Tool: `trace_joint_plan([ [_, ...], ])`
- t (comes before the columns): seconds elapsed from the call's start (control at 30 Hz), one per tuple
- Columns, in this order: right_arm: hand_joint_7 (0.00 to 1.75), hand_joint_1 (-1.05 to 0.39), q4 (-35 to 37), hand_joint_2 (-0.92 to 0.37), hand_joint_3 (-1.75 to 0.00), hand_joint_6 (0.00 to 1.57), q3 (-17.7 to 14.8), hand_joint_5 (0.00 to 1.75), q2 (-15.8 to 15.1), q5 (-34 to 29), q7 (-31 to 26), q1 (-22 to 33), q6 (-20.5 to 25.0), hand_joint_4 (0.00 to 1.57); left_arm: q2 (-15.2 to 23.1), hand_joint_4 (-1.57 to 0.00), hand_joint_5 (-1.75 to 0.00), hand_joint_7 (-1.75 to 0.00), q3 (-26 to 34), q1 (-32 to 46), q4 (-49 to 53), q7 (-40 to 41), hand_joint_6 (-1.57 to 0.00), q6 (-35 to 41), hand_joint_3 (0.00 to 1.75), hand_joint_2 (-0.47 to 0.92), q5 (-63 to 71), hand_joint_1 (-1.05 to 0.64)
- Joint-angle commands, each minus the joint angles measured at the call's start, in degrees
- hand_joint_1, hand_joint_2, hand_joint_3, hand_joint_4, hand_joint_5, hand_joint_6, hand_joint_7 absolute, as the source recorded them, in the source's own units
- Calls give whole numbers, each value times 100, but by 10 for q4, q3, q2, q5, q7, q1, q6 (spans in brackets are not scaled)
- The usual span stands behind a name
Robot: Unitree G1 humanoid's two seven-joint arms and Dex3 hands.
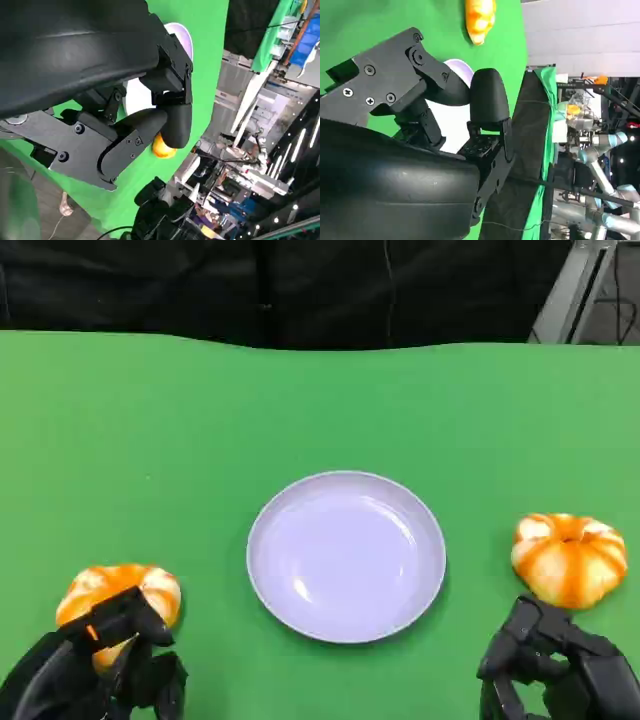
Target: Grasp the bread from the table and place it into the plate.
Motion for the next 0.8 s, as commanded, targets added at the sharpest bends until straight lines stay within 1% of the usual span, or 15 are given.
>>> trace_joint_plan([
  [0.03,154,-14,-2,-59,-116,75,-4,175,-6,6,1,2,-2,81,9,-87,-175,-170,3,-2,-1,-2,-76,2,104,64,1,-12],
  [0.67,154,-13,-4,-58,-117,75,-3,175,-4,9,0,2,4,81,6,-87,-175,-168,3,0,-7,5,-77,0,106,64,4,-12],
  [0.7,154,-13,-7,-58,-117,75,-3,175,-4,6,-3,4,6,81,-2,-87,-175,-168,7,8,-19,16,-77,-15,106,64,8,-12],
  [0.73,155,-13,-9,-58,-116,75,-3,175,-3,4,-6,5,8,81,-8,-78,-167,-145,10,15,-28,24,-74,-26,105,58,11,-17],
  [0.77,155,-14,-11,-58,-116,75,-4,175,-3,3,-8,6,9,81,-13,-75,-165,-136,12,20,-34,29,-74,-33,105,56,13,-19],
  [0.8,155,-14,-10,-57,-116,75,-3,175,-3,1,-8,6,7,81,-30,-73,-164,-131,19,24,-30,28,-74,-98,106,55,31,-20],
])
